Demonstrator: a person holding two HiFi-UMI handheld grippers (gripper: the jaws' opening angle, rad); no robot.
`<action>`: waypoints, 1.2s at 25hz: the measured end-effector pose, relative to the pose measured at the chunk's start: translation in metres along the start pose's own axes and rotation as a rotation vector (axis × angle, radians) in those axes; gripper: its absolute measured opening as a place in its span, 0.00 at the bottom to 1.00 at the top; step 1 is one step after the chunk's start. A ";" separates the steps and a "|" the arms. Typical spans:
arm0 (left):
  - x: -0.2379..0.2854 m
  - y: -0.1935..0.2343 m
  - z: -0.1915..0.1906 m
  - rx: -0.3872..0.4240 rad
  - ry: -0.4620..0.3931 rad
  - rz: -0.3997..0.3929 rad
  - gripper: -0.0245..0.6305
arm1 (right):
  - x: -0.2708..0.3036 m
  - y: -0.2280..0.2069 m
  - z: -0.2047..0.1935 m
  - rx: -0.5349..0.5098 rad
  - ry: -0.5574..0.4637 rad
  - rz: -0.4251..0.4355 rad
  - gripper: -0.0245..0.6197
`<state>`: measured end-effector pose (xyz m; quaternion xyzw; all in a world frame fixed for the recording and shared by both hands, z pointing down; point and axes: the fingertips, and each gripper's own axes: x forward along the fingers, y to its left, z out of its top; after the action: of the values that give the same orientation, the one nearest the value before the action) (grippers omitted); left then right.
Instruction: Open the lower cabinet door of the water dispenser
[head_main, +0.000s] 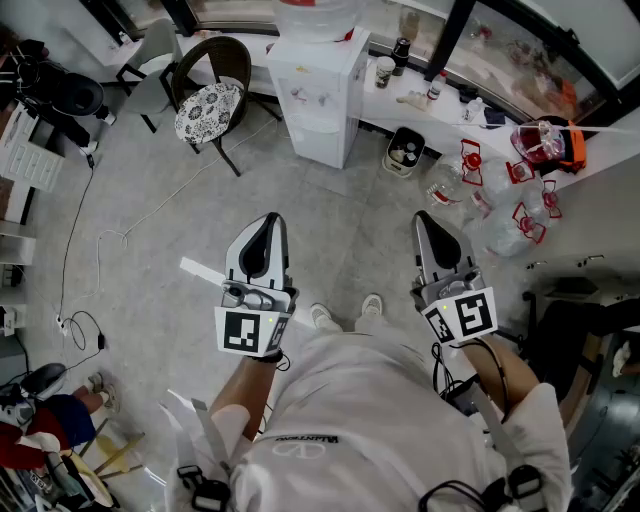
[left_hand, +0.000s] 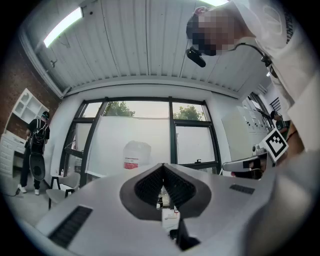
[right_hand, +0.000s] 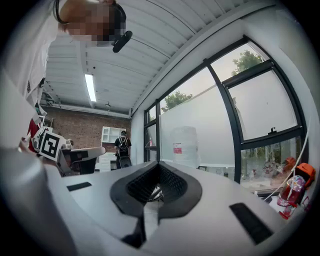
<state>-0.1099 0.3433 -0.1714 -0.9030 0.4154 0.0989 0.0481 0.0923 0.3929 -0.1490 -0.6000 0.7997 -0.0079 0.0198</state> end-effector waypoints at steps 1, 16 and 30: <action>-0.001 0.003 0.001 -0.002 0.000 -0.002 0.04 | 0.002 0.003 0.001 0.005 -0.002 0.000 0.06; 0.004 0.033 -0.022 -0.037 0.032 -0.051 0.04 | 0.040 0.026 -0.003 0.004 -0.022 0.010 0.06; 0.131 0.036 -0.060 0.000 0.054 -0.012 0.04 | 0.130 -0.079 -0.021 0.008 -0.007 0.098 0.06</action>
<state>-0.0457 0.2129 -0.1417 -0.9077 0.4113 0.0742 0.0374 0.1312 0.2462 -0.1277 -0.5601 0.8280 -0.0083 0.0255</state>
